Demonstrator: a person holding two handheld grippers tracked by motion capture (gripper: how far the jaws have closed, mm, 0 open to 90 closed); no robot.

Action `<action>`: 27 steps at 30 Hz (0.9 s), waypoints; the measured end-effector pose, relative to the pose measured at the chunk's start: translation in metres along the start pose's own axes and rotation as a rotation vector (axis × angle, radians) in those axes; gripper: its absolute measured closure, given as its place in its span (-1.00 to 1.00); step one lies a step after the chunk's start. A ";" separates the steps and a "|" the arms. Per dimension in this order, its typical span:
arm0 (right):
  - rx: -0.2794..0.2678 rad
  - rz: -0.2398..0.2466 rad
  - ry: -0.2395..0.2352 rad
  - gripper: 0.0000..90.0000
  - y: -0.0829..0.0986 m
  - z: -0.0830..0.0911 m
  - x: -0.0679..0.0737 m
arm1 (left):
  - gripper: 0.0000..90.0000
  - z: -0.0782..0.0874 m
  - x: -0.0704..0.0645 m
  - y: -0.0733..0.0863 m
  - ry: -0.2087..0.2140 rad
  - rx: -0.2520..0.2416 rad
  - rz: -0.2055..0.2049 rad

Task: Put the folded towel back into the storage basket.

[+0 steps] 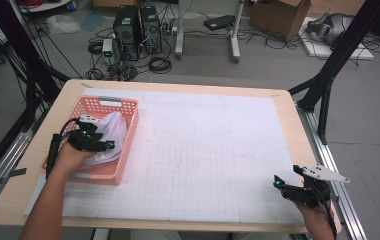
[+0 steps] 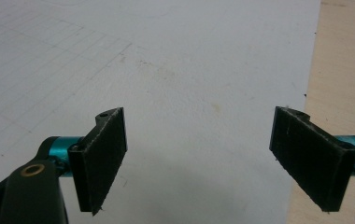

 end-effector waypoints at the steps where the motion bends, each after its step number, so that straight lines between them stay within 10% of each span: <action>1: 0.000 -0.004 0.001 -0.60 0.000 0.000 0.000 | -0.07 0.001 0.000 0.000 0.016 0.001 0.003; 6: 0.002 0.001 0.000 -0.60 0.000 -0.001 0.001 | -0.01 0.005 -0.001 0.001 0.094 0.003 -0.016; 13: 0.004 -0.003 0.000 -0.60 0.001 -0.001 0.000 | -0.18 0.026 0.016 -0.008 -0.195 -0.223 0.106; 19: 0.013 0.002 -0.011 -0.60 0.000 -0.004 0.003 | -0.16 0.013 0.033 -0.004 -0.302 -0.155 0.219; 27: 0.019 0.002 -0.009 -0.60 0.003 -0.005 0.000 | -0.01 -0.002 0.038 -0.008 -0.381 -0.127 0.191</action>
Point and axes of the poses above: each handheld gripper's, and its own axes: z roughly backward along the jaws, y roughly out of its underside, x roughly to its left, the point moved 2 cm from there along -z, roughly forward along the jaws, and after that the axes turned 11 degrees about z, right-handed, at the moved point
